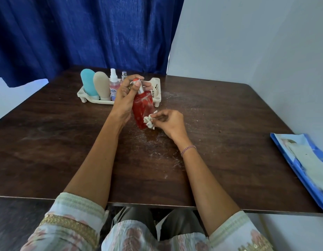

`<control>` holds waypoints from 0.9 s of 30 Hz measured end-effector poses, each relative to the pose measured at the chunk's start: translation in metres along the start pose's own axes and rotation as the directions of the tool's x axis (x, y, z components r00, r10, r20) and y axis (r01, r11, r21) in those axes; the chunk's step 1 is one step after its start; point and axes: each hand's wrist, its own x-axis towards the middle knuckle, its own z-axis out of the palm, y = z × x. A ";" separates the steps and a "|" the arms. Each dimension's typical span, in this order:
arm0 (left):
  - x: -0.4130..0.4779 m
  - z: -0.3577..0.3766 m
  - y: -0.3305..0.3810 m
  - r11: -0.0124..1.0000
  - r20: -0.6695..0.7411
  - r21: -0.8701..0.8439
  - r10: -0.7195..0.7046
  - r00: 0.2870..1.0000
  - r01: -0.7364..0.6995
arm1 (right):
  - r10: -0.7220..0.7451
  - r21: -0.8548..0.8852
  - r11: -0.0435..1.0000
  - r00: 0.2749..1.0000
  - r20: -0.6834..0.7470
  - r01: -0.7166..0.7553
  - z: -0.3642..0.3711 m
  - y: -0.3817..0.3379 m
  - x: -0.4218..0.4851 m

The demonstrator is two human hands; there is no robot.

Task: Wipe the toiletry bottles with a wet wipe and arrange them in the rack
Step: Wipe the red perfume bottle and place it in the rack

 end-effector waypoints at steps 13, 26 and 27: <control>0.001 -0.003 0.000 0.997 -0.047 0.075 0.015 0.999 -0.012 | 0.012 -0.051 0.999 1.000 0.026 -0.011 0.001 -0.009 0.000; 0.001 -0.002 -0.004 0.994 -0.033 0.112 0.020 0.999 -0.016 | -0.053 -0.094 0.993 0.980 0.194 0.073 0.006 -0.014 -0.005; 0.001 -0.001 -0.004 0.993 -0.035 0.117 0.018 0.999 -0.014 | -0.055 -0.115 0.990 0.982 0.180 0.076 0.006 -0.013 -0.005</control>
